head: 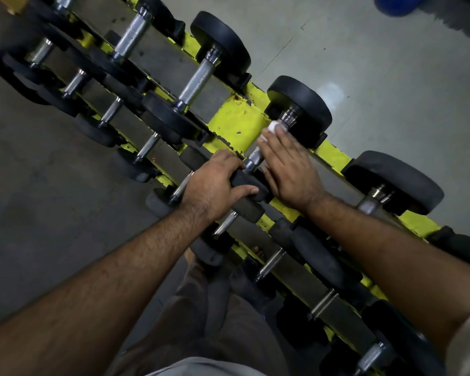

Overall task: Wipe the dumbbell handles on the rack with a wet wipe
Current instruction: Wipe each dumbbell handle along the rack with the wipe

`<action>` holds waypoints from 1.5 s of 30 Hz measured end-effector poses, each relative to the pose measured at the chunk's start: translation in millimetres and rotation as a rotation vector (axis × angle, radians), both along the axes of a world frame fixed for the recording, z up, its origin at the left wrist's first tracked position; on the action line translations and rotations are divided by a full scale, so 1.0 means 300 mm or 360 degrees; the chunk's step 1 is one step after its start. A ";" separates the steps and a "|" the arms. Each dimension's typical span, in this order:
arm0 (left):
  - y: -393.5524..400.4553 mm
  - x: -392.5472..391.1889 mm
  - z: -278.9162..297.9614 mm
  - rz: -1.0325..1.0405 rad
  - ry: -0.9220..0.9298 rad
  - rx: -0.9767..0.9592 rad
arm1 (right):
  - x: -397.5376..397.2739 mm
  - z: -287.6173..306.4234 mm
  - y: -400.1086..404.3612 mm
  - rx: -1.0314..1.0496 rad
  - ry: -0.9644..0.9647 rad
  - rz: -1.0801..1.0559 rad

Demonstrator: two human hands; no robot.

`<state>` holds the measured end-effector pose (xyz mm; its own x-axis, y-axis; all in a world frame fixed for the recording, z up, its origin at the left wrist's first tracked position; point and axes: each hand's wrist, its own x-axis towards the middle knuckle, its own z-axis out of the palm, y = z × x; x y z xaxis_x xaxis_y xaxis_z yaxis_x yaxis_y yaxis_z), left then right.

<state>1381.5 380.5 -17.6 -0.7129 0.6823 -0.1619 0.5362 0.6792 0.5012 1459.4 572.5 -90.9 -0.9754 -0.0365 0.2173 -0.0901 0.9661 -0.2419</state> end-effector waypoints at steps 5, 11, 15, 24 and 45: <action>-0.005 0.002 -0.013 0.0004 0.0007 0.0029 | -0.023 0.011 0.103 0.0070 -0.0004 -0.0013; -0.001 0.011 -0.015 0.0015 -0.0015 0.0075 | 0.015 -0.010 0.018 0.0007 -0.0012 0.0196; -0.004 0.009 -0.015 -0.0005 -0.0013 0.0053 | -0.008 0.010 0.107 -0.0018 0.0013 -0.0065; -0.009 0.008 -0.021 -0.0009 -0.0021 0.0065 | -0.018 0.002 0.097 -0.0074 0.0023 -0.0023; -0.001 0.024 -0.021 0.0048 -0.0006 0.0067 | -0.001 0.013 0.035 0.0009 -0.0118 0.0539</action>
<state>1388.6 380.0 -23.9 -0.7326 0.6669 -0.1363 0.5141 0.6733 0.5315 1459.0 583.0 -87.1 -0.9210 -0.3616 0.1452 -0.3880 0.8858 -0.2546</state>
